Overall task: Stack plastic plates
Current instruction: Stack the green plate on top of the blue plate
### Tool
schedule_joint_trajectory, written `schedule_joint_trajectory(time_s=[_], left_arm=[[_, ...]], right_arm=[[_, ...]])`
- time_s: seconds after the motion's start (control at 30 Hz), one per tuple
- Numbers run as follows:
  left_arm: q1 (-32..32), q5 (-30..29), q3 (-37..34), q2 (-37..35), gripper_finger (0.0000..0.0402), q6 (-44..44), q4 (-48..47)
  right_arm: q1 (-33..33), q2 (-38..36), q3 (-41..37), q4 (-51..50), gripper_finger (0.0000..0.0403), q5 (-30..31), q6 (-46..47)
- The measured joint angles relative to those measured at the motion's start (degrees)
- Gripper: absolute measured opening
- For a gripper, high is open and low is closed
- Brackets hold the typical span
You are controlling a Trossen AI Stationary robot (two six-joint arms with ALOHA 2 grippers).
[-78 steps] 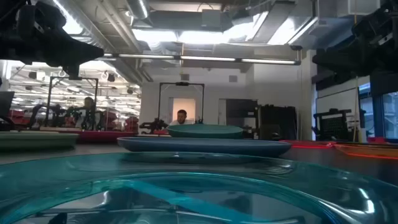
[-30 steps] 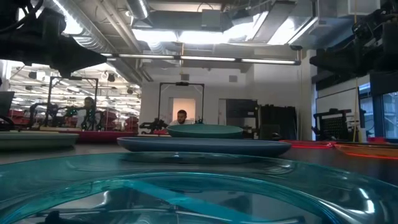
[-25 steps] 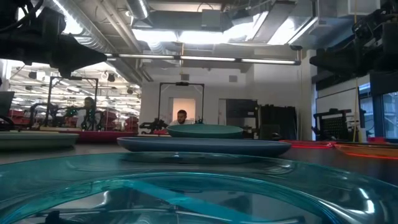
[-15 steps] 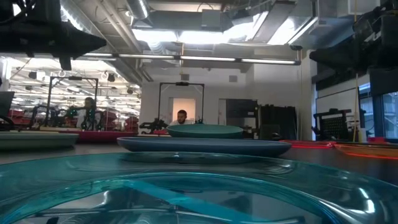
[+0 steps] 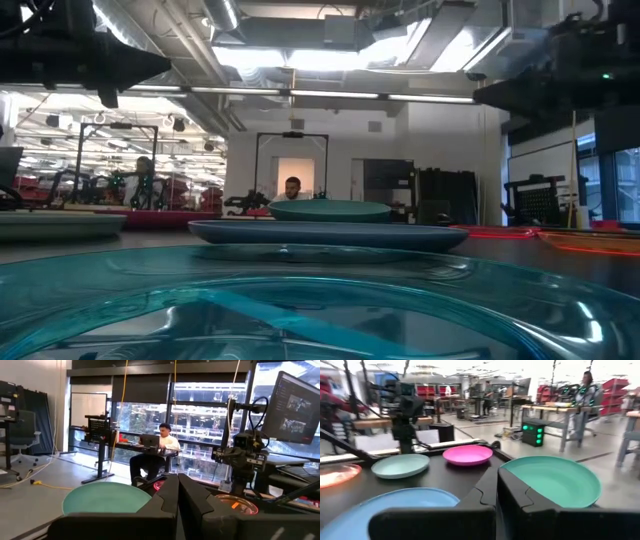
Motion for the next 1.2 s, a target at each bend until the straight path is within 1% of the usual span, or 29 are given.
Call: schedule_joint_trajectory(time_s=[0.13, 0.27, 0.37, 0.5, 0.67, 0.77, 0.83, 0.97, 1.03, 1.1, 1.2], left_arm=[[0.0, 0.4, 0.0, 0.8, 0.0001, 0.1, 1.0], [0.0, 0.6, 0.0, 1.9, 0.0001, 1.3, 3.1], [0.0, 0.7, 0.0, 2.6, 0.0001, 4.6, 5.1], [0.0, 0.9, 0.0, 2.9, 0.0001, 11.2, 7.7], [0.0, 1.1, 0.0, 2.9, 0.0001, 18.7, 9.1], [0.0, 1.1, 0.0, 2.9, 0.0001, 21.7, 9.8], [0.0, 1.1, 0.0, 2.9, 0.0001, 23.3, 9.8], [0.0, 1.1, 0.0, 2.9, 0.0001, 24.1, 9.8], [0.2, 1.1, 0.0, 2.9, 0.0001, 24.8, 9.9], [0.6, 1.2, 0.0, 2.9, 0.0001, 25.5, 10.1], [1.7, 1.2, 0.0, 2.9, 0.0001, 25.5, 10.1]], right_arm=[[-0.1, 12.2, 3.9, 2.5, 0.0007, 1.5, -1.5], [-2.0, 23.5, 9.2, 2.7, 0.0007, 2.0, -2.6], [-3.7, 31.0, 13.2, 2.8, 0.0007, 1.7, -3.1], [-5.7, 40.1, 18.6, 2.8, 0.0007, 1.6, -4.9], [-8.3, 48.6, 24.6, 2.6, 0.0007, 1.6, -7.6], [-10.5, 52.2, 29.2, -1.2, 0.0008, 1.6, -7.7], [-12.0, 54.0, 32.7, -6.4, 0.0015, 1.7, -8.7], [-15.0, 58.0, 39.3, -16.2, 0.0055, 0.9, -11.3], [-16.7, 59.7, 42.6, -21.4, 0.0082, -1.5, -13.3], [-18.7, 61.4, 45.8, -27.4, 0.0107, -5.4, -15.3], [-21.7, 64.6, 49.5, -33.2, 0.0134, -10.2, -20.5]])
